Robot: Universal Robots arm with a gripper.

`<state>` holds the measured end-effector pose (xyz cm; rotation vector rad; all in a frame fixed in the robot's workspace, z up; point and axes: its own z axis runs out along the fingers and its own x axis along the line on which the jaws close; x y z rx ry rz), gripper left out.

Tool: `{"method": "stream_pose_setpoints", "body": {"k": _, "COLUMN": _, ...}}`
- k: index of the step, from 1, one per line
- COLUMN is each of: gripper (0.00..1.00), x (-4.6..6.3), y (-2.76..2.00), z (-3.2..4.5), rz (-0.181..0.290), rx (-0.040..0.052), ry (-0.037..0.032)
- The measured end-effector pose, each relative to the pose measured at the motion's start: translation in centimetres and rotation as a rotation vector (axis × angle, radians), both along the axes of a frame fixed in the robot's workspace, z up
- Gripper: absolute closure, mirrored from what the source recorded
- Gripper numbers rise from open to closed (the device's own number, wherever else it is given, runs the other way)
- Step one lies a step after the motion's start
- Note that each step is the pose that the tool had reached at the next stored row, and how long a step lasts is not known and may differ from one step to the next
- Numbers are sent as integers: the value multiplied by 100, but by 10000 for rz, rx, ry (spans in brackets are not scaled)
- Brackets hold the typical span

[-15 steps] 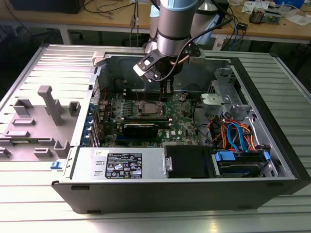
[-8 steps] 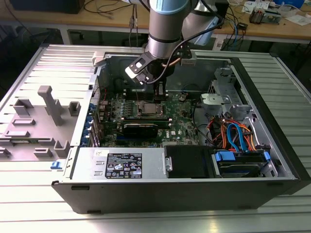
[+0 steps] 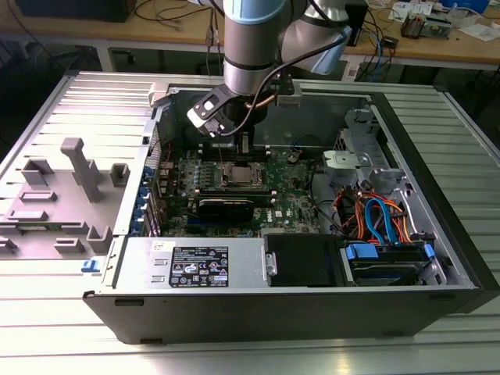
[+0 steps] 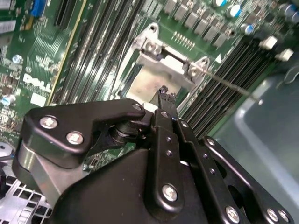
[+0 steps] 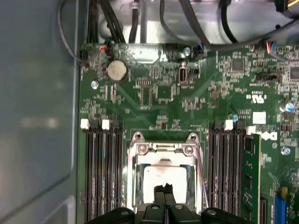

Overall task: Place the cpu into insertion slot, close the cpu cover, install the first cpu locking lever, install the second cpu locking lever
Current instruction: 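Close the cpu cover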

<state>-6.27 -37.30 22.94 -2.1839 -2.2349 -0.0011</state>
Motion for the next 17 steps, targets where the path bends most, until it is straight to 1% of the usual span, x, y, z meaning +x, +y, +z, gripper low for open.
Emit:
{"method": "stream_pose_setpoints", "body": {"k": 7, "gripper": 89, "x": -148, "y": -1, "z": -22, "rz": 88, "rx": 8, "ry": 1}}
{"method": "stream_pose_setpoints", "body": {"k": 8, "gripper": 89, "x": -177, "y": -1, "z": -133, "rz": 166, "rx": 6, "ry": 2}}
{"method": "stream_pose_setpoints", "body": {"k": 9, "gripper": 89, "x": -184, "y": -1, "z": -218, "rz": 191, "rx": 12, "ry": 0}}
{"method": "stream_pose_setpoints", "body": {"k": 10, "gripper": 89, "x": -185, "y": -1, "z": -167, "rz": 196, "rx": 11, "ry": 1}}
{"method": "stream_pose_setpoints", "body": {"k": 11, "gripper": 89, "x": -185, "y": -1, "z": -155, "rz": 196, "rx": 12, "ry": 0}}
{"method": "stream_pose_setpoints", "body": {"k": 14, "gripper": 89, "x": -167, "y": 0, "z": -154, "rz": 197, "rx": 11, "ry": 1}}
{"method": "stream_pose_setpoints", "body": {"k": 17, "gripper": 89, "x": -104, "y": 4, "z": -154, "rz": 197, "rx": 10, "ry": 3}}
